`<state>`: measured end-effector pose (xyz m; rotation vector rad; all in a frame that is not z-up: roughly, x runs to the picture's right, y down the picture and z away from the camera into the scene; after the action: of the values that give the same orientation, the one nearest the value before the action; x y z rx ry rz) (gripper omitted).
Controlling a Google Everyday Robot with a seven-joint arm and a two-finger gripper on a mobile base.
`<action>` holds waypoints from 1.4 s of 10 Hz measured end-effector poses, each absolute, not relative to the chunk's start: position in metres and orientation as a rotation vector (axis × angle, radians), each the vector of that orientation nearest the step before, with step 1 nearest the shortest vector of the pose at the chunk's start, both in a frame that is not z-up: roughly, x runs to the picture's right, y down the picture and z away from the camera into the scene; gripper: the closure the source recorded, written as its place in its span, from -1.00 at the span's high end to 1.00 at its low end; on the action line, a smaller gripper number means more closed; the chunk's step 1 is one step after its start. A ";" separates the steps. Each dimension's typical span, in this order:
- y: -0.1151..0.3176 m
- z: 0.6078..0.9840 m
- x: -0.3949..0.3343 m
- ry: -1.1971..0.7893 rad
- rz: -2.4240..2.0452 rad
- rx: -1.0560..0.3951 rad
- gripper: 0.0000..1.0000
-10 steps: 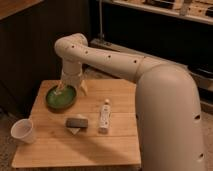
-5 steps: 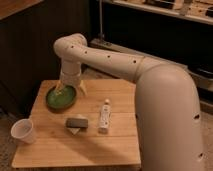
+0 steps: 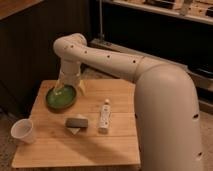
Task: Place the ceramic cup in the ceramic bowl
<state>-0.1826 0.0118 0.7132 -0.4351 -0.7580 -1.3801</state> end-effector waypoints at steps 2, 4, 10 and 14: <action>0.010 0.715 -0.184 -0.761 -1.381 -0.427 0.60; 0.012 0.715 -0.185 -0.764 -1.381 -0.421 0.60; 0.011 0.718 -0.191 -0.775 -1.375 -0.392 0.60; 0.010 0.719 -0.194 -0.779 -1.378 -0.373 0.60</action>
<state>-0.1944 0.0104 0.7186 -0.3726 -0.7793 -1.3781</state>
